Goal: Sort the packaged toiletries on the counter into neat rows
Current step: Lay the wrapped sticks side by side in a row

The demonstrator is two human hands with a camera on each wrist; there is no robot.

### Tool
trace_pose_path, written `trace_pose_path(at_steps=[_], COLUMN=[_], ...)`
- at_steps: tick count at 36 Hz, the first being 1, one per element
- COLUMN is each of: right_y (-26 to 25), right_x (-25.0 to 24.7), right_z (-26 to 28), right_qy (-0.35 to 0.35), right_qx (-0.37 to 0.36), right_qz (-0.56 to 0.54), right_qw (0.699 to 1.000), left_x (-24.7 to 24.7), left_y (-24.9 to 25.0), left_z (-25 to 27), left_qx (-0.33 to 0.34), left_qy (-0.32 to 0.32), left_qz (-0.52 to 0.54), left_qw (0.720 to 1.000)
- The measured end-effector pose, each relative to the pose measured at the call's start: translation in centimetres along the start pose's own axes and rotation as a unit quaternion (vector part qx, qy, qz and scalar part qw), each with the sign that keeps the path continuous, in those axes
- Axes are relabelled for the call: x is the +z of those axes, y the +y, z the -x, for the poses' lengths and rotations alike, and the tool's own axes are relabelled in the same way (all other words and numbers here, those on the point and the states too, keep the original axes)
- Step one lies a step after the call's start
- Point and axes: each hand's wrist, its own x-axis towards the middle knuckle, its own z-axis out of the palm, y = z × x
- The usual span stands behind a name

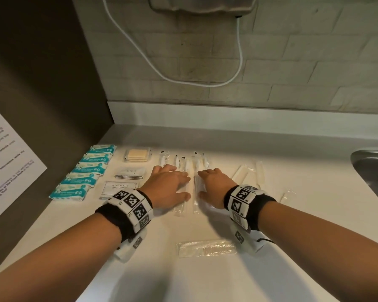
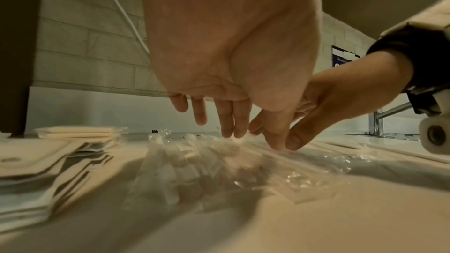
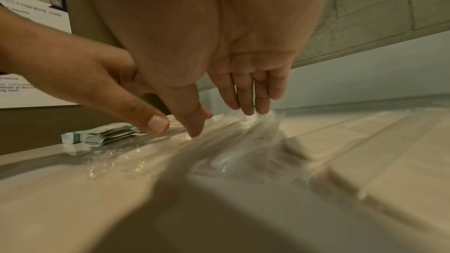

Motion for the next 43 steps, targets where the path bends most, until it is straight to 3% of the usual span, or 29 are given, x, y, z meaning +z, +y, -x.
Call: trace_pose_path(at_steps=[9, 19, 24, 31, 43], right_y=[0.5, 0.9, 2.1, 2.5, 2.6], right_x=[0.1, 0.3, -0.8, -0.9, 0.2], right_z=[0.7, 0.8, 1.0, 1.4, 1.8], right_qy=[-0.05, -0.028, -0.027, -0.074, -0.061], right_qx=[-0.02, -0.03, -0.015, 0.009, -0.002], right_qz=[0.034, 0.036, 0.029, 0.041, 0.039], right_qw=[0.998, 0.998, 0.999, 0.996, 0.997], left_x=[0.2, -0.1, -0.3, 0.2, 0.1], left_y=[-0.1, -0.3, 0.5, 1.6, 1.7], left_z=[0.2, -0.3, -0.1, -0.4, -0.8], left_qx=[0.009, -0.01, 0.03, 0.056, 0.048], left_qy=[-0.034, -0.033, -0.011, -0.036, -0.04], left_qz=[-0.038, -0.011, 0.01, -0.043, -0.071], left_qw=[0.999, 0.999, 0.999, 0.997, 0.996])
